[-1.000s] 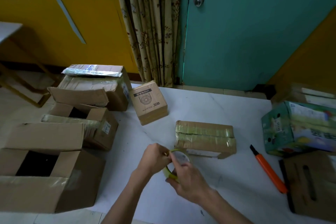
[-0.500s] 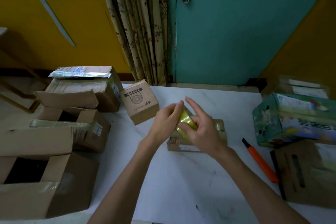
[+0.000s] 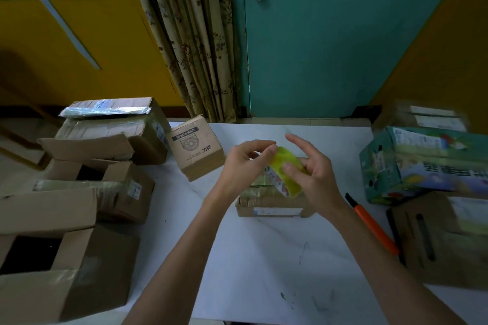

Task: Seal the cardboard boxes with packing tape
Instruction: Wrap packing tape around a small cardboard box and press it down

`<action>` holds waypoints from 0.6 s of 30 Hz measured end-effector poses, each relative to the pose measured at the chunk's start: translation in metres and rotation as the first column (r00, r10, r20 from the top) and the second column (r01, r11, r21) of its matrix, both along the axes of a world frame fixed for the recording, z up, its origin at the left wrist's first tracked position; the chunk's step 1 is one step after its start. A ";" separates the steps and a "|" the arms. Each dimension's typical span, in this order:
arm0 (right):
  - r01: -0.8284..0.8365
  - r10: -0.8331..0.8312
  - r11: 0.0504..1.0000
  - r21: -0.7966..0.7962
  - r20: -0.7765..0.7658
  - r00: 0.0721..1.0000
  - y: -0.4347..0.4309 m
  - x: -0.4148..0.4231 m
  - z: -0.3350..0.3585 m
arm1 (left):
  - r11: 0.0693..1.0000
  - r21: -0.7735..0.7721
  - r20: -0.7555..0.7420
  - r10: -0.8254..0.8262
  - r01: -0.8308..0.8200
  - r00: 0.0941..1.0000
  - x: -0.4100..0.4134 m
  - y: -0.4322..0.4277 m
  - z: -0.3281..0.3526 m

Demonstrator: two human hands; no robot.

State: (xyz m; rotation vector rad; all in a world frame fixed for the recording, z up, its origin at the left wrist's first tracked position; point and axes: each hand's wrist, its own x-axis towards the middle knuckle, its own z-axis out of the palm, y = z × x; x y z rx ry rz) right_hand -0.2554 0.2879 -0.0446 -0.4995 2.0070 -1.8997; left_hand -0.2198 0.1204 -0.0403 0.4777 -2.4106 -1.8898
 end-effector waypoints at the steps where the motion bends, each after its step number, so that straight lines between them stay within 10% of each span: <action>1: 0.029 -0.027 0.999 -0.045 0.052 0.998 0.003 -0.003 -0.001 | 0.995 0.094 0.040 -0.045 0.042 0.998 0.000 0.000 0.000; 5: 0.178 -0.146 0.975 -0.131 0.226 0.963 0.007 -0.018 -0.002 | 0.949 0.288 0.088 -0.157 0.126 0.984 -0.002 0.005 0.003; 18: 0.220 -0.115 0.963 -0.156 0.501 0.858 0.019 -0.047 -0.001 | 0.962 0.231 -0.013 -0.149 0.148 0.989 -0.015 0.003 0.020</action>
